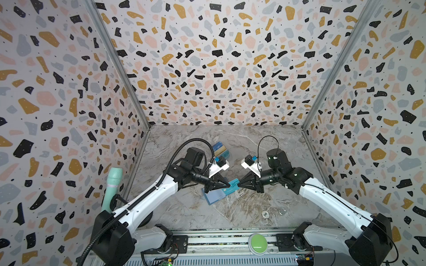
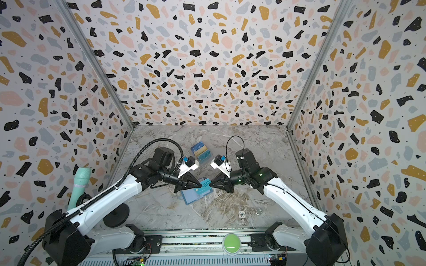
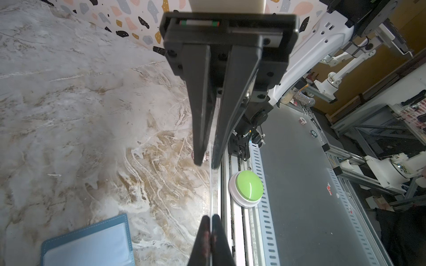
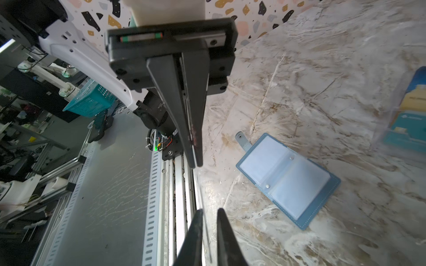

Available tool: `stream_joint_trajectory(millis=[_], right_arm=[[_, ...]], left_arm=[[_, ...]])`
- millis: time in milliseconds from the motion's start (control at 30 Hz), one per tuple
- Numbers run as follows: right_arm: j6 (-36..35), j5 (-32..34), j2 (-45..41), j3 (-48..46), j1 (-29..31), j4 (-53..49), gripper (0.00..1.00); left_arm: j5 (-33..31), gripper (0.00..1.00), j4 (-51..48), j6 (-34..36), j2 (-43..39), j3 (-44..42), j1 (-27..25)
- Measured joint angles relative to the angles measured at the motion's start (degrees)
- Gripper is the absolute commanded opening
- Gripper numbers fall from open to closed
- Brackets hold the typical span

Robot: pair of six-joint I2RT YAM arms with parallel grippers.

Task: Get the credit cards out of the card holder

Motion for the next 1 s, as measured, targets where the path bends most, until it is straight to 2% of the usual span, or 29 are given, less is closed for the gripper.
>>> stream_joint_trajectory(millis=[67,167,233,467,600,800,1000], right_arm=[[0.90,1.33,-0.68,-0.42,-0.74,0.98,0.52],[2.14,4.66,-1.95,-1.44,-1.66,2.56,0.65],[3.61,9.62,-3.34,-2.60,-2.08,3.74,0.72],[7.65,27.98,-6.97,-7.52,-2.54,7.69,0.81],[9.77,35.32,-8.61,-10.43,-2.67,9.92,0.90],[11.02,41.51,-12.17,-13.51,-2.71,13.09,0.94],[11.21,44.02,-13.27,-14.14,-2.73,15.17,0.94]], left_arm=[[-1.09,0.00,0.07,-0.17,-0.02,0.00,0.00],[-3.89,0.00,1.03,-1.70,-0.11,0.00,0.00],[-6.23,0.00,2.19,-2.97,-0.28,0.02,0.00],[-18.16,0.00,4.07,-6.10,0.81,2.71,0.02],[-25.29,0.00,4.96,-7.50,3.98,5.60,0.57],[-28.17,0.00,3.04,-5.84,12.24,12.70,1.90],[-28.15,0.00,-0.76,-2.27,21.27,21.66,3.54]])
